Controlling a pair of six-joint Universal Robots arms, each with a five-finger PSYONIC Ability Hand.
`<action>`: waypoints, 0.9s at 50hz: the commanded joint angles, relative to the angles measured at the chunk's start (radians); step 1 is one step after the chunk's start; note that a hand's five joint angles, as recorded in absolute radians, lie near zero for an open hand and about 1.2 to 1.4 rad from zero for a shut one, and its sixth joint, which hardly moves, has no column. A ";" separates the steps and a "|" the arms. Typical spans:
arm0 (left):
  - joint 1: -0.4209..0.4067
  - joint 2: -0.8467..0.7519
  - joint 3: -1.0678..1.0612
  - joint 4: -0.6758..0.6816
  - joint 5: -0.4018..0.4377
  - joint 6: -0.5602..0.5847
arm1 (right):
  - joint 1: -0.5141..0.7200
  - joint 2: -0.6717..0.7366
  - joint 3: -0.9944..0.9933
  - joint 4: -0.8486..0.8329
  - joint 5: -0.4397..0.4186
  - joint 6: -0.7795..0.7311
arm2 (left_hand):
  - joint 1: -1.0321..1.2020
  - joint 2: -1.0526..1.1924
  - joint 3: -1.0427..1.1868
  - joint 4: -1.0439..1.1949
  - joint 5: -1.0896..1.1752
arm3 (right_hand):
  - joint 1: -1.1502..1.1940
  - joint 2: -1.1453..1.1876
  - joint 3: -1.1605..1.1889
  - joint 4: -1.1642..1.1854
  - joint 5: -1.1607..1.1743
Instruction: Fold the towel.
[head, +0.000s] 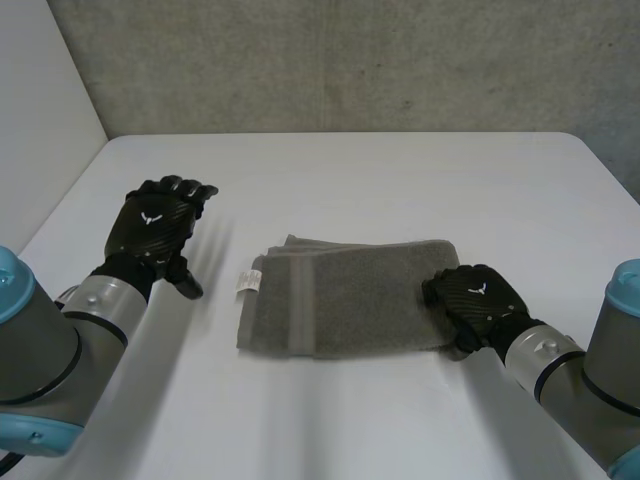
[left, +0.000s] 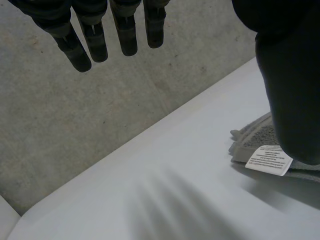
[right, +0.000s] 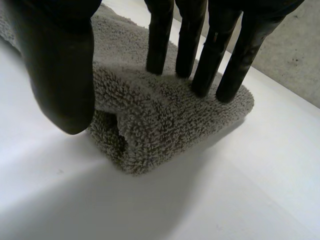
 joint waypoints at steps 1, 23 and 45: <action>-0.016 0.000 -0.006 0.001 0.005 -0.003 | -0.022 0.041 -0.013 -0.033 0.024 -0.013 | -0.078 -0.070 -0.057 -0.078 -0.210 | 0.620 0.615 0.618 0.617 0.606; -0.030 0.048 0.069 -0.002 -0.004 -0.007 | -0.001 -0.148 -0.161 0.177 0.119 -0.367 | -0.078 -0.070 -0.057 -0.078 -0.210 | 0.777 0.771 0.774 0.774 0.763; -0.142 0.066 0.199 -0.013 -0.042 -0.151 | 0.487 0.037 -0.321 0.226 0.138 -0.415 | -0.078 -0.070 -0.057 -0.078 -0.210 | -0.445 -0.450 -0.447 -0.448 -0.459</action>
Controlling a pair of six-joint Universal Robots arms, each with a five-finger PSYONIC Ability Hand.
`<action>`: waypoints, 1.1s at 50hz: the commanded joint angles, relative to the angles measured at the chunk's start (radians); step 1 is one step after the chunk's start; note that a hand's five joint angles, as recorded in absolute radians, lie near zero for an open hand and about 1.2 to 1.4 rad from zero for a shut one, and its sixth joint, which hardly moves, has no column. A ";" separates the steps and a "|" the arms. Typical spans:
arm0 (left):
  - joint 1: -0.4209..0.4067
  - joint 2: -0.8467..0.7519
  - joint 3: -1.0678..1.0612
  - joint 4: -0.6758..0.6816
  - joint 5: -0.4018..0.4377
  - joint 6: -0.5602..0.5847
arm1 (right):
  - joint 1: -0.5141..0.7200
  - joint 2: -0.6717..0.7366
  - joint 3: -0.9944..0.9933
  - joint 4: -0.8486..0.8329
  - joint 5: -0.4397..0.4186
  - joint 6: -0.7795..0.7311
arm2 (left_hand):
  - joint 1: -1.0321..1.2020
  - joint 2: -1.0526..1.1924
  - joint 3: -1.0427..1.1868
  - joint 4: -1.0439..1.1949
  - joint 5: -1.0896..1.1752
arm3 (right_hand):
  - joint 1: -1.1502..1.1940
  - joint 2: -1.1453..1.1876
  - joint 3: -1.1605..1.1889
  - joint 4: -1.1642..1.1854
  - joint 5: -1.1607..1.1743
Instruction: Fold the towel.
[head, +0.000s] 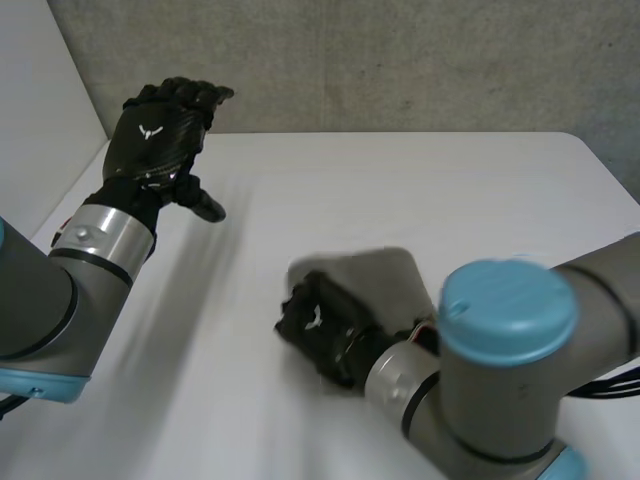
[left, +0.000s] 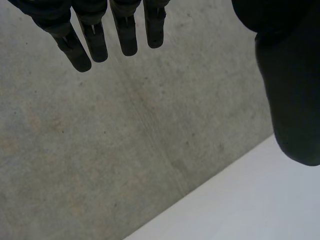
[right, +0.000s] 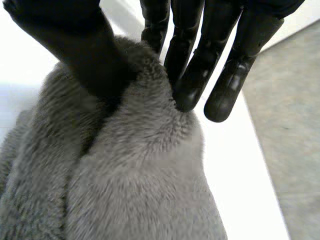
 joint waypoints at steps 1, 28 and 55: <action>-0.048 -0.015 0.009 0.000 -0.018 -0.022 | -0.037 -0.036 0.022 0.002 0.028 0.067 | -0.078 -0.070 -0.057 -0.078 -0.209 | -0.905 -0.894 -0.911 -0.909 -0.915; -0.353 -0.399 0.079 -0.176 -0.113 -0.022 | -0.336 0.021 0.117 -0.013 0.020 0.497 | -0.077 -0.069 -0.056 -0.077 -0.209 | -0.905 -0.894 -0.911 -0.909 -0.915; -0.102 -0.004 0.455 -0.605 -0.293 -0.043 | -0.408 -0.315 -0.269 0.172 0.213 0.744 | -0.078 -0.070 -0.057 -0.078 -0.209 | -0.905 -0.894 -0.911 -0.909 -0.915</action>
